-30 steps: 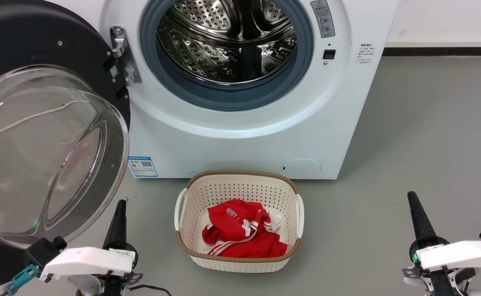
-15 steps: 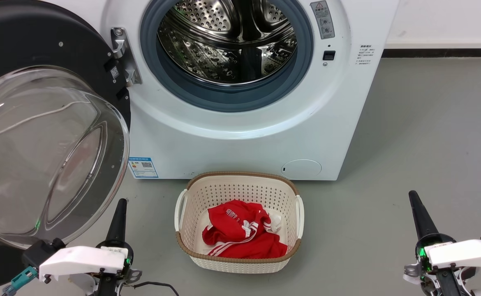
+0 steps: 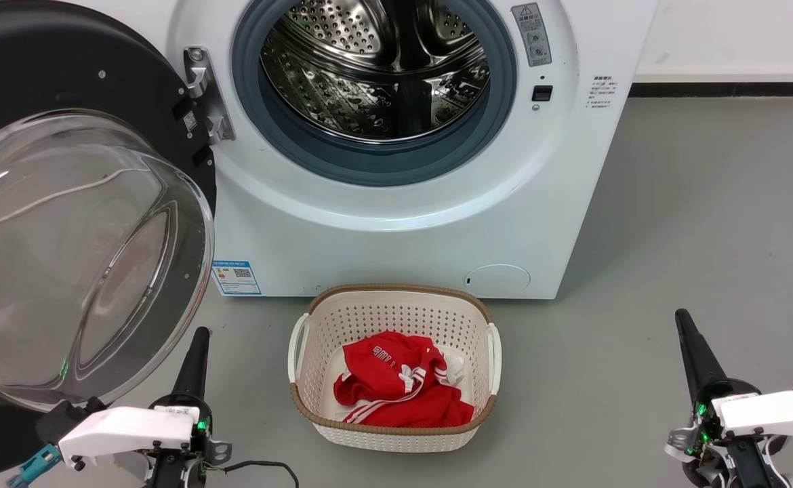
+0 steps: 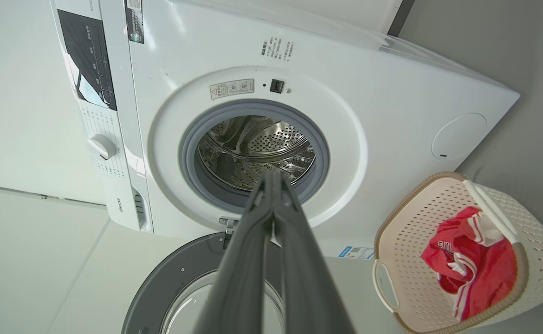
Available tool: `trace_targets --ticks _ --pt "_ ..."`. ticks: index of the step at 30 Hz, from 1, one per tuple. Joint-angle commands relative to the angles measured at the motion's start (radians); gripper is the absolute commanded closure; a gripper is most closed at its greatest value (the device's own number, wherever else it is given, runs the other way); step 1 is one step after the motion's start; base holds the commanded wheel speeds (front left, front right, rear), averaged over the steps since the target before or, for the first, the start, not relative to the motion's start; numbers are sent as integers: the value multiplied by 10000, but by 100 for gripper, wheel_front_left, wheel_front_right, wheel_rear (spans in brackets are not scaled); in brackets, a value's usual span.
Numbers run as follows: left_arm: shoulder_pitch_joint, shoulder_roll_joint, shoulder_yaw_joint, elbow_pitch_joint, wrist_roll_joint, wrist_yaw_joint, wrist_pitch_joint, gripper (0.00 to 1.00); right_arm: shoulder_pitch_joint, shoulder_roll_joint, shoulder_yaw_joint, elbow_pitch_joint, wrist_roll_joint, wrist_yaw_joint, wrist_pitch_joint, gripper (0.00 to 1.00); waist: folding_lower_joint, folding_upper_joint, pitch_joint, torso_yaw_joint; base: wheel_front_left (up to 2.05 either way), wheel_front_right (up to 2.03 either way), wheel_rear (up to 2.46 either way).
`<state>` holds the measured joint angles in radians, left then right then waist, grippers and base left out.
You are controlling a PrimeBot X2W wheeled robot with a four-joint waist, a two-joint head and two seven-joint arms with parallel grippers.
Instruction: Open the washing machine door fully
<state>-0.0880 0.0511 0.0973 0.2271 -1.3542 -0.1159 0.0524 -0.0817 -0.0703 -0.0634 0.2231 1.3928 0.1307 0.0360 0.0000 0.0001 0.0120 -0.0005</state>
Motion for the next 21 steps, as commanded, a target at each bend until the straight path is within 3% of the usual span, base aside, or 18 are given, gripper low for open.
trace_targets --ticks 1,21 --pt "-196 1 29 -11 -187 -70 62 100 -146 -36 -32 -15 179 1 32 100 0 -1 -3 1 0 0 0" --pt "-230 -9 144 137 -1811 -145 458 100 -246 2 -187 144 1700 1 425 100 0 -1 -57 3 0 0 0"
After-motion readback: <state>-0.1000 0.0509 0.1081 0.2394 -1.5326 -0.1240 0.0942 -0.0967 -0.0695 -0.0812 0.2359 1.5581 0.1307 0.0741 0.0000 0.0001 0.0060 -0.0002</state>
